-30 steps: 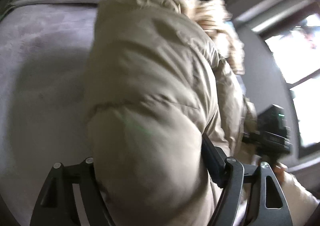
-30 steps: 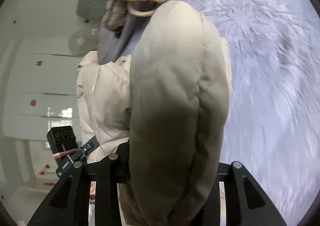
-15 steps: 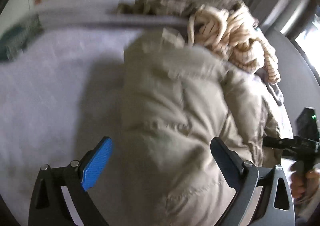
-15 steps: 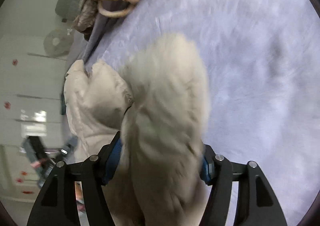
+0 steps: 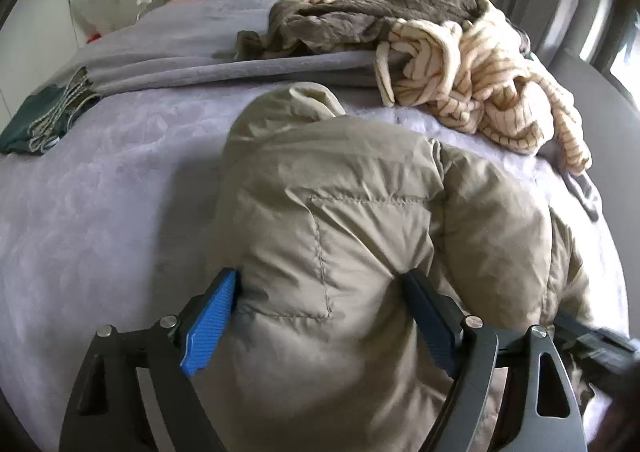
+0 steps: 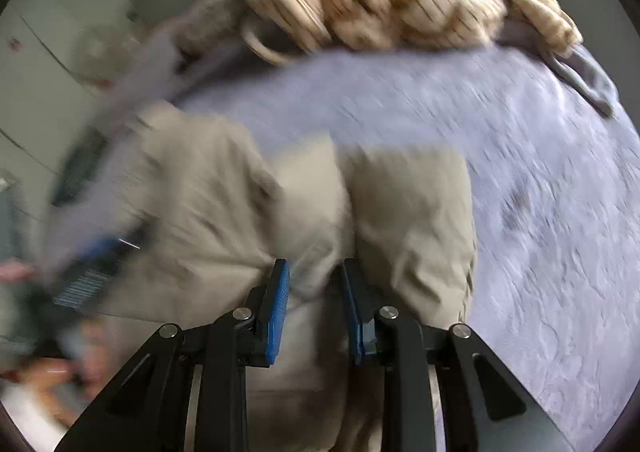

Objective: Fold large clothes

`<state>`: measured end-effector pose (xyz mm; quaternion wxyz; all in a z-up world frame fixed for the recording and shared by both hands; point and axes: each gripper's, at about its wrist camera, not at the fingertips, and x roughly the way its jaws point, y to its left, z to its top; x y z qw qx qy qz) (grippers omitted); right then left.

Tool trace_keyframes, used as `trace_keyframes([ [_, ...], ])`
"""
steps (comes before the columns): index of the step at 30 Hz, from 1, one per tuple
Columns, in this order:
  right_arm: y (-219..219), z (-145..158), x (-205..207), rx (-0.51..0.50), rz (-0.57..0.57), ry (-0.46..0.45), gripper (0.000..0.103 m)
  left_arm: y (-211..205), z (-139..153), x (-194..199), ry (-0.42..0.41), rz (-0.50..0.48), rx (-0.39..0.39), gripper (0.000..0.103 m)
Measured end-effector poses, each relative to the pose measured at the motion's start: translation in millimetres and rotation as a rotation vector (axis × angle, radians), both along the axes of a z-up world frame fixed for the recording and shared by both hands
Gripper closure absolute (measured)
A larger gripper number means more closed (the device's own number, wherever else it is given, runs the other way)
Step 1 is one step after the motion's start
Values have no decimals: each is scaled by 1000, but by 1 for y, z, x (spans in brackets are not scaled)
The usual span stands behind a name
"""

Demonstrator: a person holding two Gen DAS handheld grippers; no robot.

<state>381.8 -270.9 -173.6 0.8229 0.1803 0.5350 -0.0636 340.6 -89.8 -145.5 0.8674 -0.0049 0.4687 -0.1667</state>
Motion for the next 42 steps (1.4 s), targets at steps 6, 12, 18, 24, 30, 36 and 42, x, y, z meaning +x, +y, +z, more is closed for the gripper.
trace_keyframes([
  [6,-15,-24,-27,-8,13,-74,78,-8,-8,-5,-18,0,21,13],
  [12,-15,1,-26,-3,13,-29,74,3,5,-16,26,-13,45,12],
  [18,-12,31,-50,-9,46,-32,74,27,17,-48,49,-23,81,12],
  [24,-6,56,-86,-12,21,-20,74,44,25,-75,114,3,110,12],
  [30,10,64,-123,-33,40,11,74,53,29,-100,132,-6,142,12],
  [36,10,47,-133,6,17,110,74,65,28,-119,173,-5,153,12],
  [42,6,61,-144,42,4,137,73,76,38,-146,201,-25,164,12],
])
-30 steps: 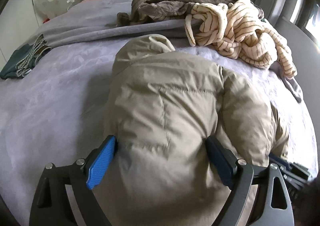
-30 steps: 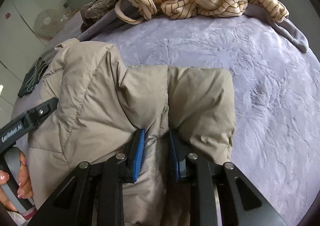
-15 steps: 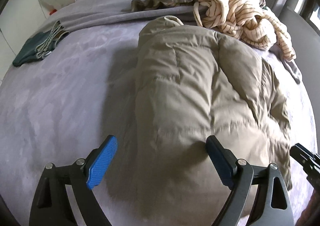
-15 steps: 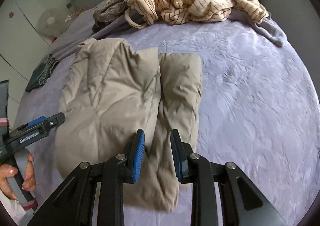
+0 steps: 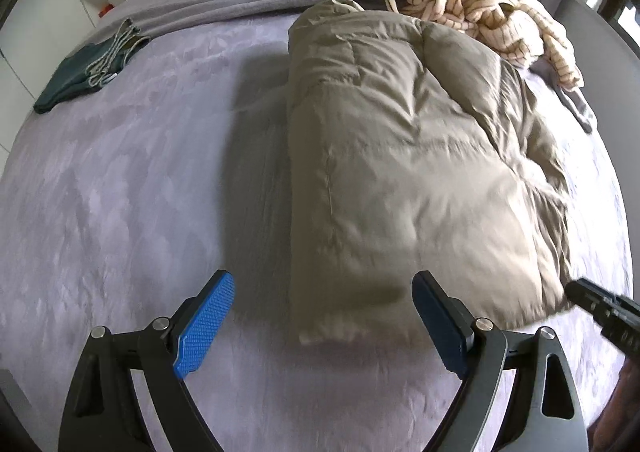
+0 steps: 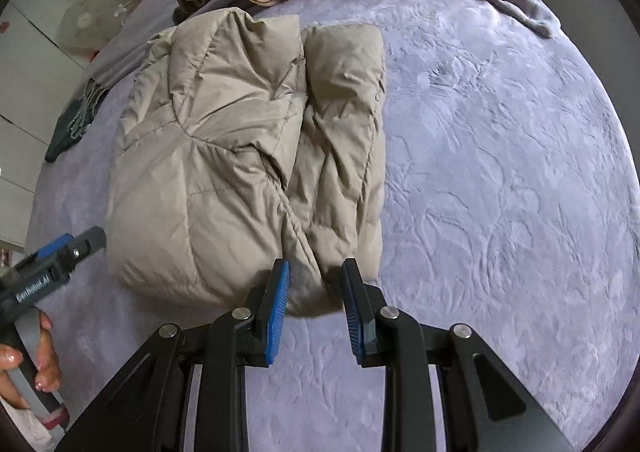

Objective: Fold large clothes

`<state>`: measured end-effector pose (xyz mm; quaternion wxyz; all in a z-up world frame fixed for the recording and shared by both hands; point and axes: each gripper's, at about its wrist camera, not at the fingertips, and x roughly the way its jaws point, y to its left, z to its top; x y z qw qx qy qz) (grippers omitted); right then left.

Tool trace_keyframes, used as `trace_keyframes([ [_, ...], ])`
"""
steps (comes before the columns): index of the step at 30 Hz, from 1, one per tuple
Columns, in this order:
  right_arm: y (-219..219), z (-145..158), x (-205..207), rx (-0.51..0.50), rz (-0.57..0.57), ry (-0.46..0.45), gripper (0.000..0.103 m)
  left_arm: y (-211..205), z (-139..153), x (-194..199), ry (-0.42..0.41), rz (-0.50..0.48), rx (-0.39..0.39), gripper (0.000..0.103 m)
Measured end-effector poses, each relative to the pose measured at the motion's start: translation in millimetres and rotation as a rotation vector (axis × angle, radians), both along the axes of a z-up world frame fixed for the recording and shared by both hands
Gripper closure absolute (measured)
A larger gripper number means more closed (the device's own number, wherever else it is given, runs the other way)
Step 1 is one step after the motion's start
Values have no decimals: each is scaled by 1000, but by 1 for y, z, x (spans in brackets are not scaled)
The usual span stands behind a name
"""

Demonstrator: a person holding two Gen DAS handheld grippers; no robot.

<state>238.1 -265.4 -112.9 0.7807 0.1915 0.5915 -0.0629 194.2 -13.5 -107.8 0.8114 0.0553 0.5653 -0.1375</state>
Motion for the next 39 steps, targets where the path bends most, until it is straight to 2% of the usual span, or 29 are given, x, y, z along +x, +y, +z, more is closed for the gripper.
trace_keyframes([
  [9,2,22,-30,38,-32,8,70,12,25,-34,-2,-13,-6,12],
  [11,4,25,-34,40,-37,8,70,15,29,-38,-7,-7,-4,0],
  [22,25,39,-41,26,-49,10,70,33,43,-49,-1,-12,-46,0],
  [26,35,45,-41,16,-44,18,56,41,47,-53,-11,-16,-36,0],
  [39,67,61,-52,-23,-39,39,55,61,55,-67,-31,-37,-16,0],
])
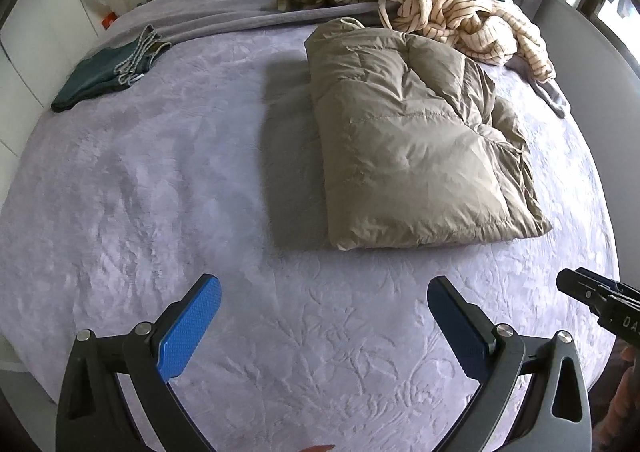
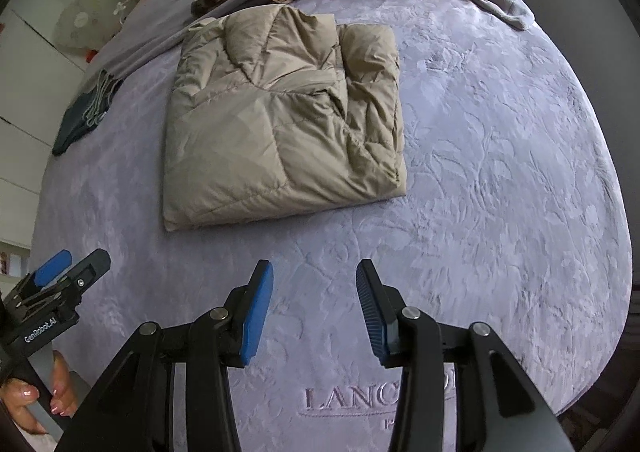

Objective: Fold large clothes

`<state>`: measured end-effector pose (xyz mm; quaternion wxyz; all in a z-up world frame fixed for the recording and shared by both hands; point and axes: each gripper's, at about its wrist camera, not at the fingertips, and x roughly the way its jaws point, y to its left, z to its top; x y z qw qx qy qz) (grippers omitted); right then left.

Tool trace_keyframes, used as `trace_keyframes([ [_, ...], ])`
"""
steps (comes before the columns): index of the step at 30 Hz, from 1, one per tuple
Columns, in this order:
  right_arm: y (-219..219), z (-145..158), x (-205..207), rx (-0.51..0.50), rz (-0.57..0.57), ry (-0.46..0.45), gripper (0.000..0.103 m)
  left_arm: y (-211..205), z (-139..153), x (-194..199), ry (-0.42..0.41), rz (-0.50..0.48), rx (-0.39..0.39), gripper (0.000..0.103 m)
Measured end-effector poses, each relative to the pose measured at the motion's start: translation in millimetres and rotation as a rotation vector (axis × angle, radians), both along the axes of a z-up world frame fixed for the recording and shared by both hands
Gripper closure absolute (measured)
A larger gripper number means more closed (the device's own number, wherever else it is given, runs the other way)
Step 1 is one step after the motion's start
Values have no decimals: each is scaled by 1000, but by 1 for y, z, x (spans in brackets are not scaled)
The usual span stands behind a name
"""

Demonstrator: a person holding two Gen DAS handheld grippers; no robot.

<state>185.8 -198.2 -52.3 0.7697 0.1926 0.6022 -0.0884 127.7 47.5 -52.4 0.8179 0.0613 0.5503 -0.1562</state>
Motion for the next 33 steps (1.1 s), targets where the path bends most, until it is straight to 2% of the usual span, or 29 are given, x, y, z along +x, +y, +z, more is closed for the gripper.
trace_keyframes([
  [3,9,8,-6,-22,5,-5,49,7,4,-5,-8,-4,-1,0],
  [10,19,31,-16,-72,7,-44,43,15,24,-19,-58,-33,4,0],
  [14,18,49,-20,-98,24,-89,36,19,43,-29,-86,-5,-12,0],
  [17,15,59,-21,-115,45,-118,25,20,55,-37,-107,27,-7,0],
  [21,5,73,-27,-102,47,-135,19,18,74,-47,-136,49,0,0],
  [24,0,82,-33,-117,55,-155,18,17,87,-57,-162,65,6,0],
  [25,0,86,-34,-123,61,-163,16,17,91,-59,-168,69,4,0],
  [27,-1,94,-38,-131,67,-191,0,16,98,-65,-181,75,3,0],
  [33,1,117,-46,-185,54,-277,0,13,119,-83,-232,81,13,0],
])
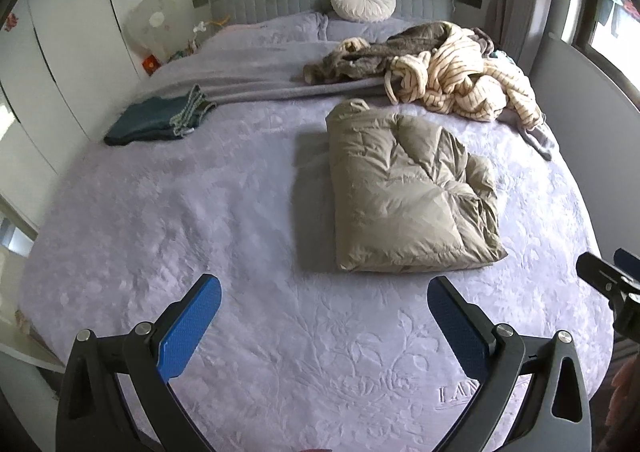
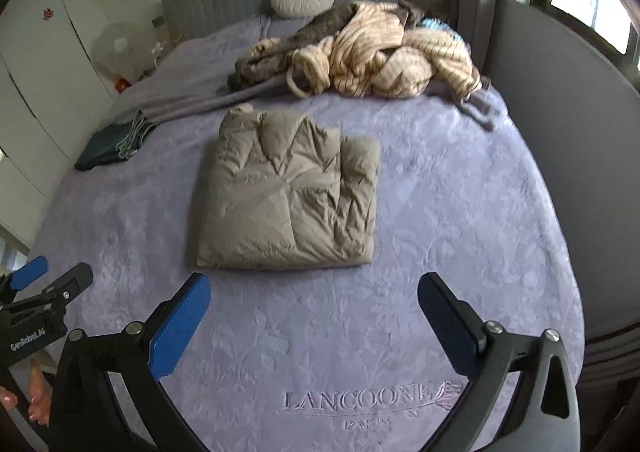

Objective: Fold large clothes

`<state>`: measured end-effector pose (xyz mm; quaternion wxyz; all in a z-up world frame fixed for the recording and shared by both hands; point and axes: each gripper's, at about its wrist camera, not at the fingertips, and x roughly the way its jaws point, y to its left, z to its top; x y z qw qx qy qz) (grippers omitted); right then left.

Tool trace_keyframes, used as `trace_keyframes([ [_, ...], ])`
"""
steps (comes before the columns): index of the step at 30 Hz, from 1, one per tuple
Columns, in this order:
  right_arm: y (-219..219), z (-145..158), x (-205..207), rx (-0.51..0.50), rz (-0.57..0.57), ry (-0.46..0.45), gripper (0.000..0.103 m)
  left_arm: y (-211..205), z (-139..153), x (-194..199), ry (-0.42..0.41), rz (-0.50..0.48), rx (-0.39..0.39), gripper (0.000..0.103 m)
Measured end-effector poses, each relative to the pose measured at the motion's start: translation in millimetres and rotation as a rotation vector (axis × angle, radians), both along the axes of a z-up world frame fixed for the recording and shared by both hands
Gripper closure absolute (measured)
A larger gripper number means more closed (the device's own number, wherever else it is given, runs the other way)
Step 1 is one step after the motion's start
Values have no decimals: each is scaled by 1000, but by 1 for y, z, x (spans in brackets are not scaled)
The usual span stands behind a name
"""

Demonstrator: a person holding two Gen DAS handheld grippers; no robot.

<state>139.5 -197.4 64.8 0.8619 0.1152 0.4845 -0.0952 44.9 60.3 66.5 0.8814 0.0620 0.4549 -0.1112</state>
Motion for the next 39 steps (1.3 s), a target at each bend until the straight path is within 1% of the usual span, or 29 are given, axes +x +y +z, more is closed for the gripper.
trace_keyframes([
  [5,2,12,-5,-18,1,-29,0,2,10,-5,-18,15,-4,0],
  [9,2,16,-8,-22,-6,-33,0,4,16,-6,-24,29,-5,0],
  [39,3,19,-13,-24,-12,-36,0,5,22,-13,-31,36,-9,0],
])
